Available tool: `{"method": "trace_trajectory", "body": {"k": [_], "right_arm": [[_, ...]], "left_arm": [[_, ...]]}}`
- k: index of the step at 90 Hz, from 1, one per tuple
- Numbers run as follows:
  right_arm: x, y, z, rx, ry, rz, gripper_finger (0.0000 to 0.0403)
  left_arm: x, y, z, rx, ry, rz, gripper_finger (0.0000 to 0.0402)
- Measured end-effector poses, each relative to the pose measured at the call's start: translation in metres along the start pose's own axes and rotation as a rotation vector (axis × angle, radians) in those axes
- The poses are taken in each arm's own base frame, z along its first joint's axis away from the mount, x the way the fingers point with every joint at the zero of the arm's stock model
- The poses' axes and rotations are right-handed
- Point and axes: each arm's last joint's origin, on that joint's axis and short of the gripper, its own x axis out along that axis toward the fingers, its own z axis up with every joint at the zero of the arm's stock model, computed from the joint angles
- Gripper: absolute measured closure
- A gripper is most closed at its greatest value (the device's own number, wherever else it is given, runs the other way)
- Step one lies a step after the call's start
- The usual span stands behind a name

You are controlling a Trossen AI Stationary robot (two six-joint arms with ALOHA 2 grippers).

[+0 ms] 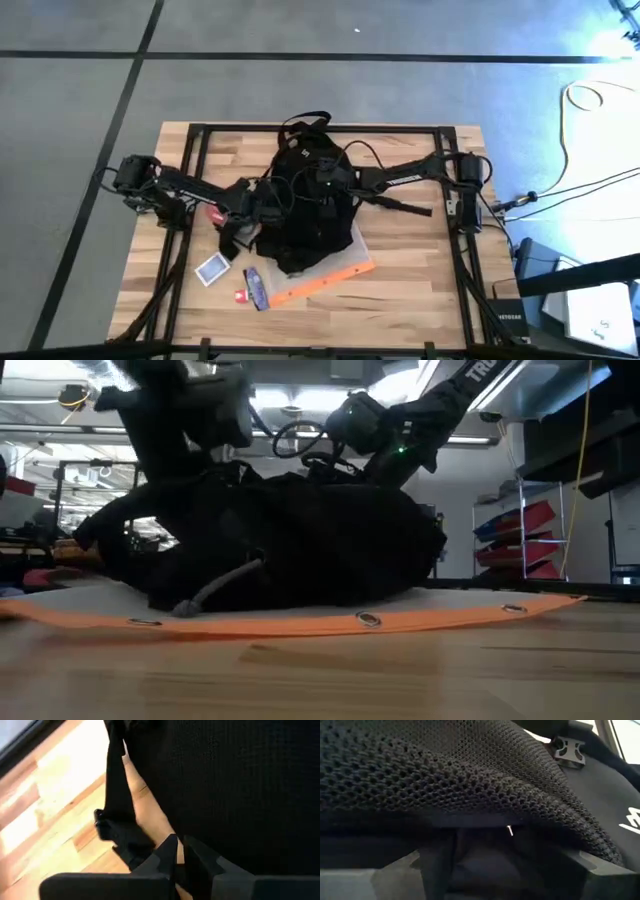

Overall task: Unpack backpack
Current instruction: Remove the pink charger cable from the black backpack

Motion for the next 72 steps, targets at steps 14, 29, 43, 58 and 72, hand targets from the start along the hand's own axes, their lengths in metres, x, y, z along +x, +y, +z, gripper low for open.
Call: {"method": "trace_trajectory", "body": {"k": [14, 29, 43, 58, 72], "right_arm": [[0.001, 0.001, 0.002, 0.024, -0.049, 0.064, 0.0162], [0.000, 0.003, 0.007, 0.028, -0.110, 0.124, 0.0162], [0.000, 0.003, 0.009, 0.029, -0.141, 0.139, 0.0162], [-0.001, 0.002, 0.012, 0.031, -0.177, 0.142, 0.0162], [-0.001, 0.001, 0.013, 0.032, -0.183, 0.126, 0.0162]], "left_arm": [[0.017, 0.008, 0.000, 0.009, -0.044, 0.031, 0.0384], [0.040, 0.020, -0.003, 0.009, -0.079, 0.025, 0.0384], [0.053, 0.024, 0.002, -0.012, -0.174, -0.024, 0.0384], [0.057, 0.024, 0.018, -0.095, -0.310, -0.099, 0.0384], [0.059, 0.025, 0.023, -0.094, -0.321, -0.133, 0.0384]]}}
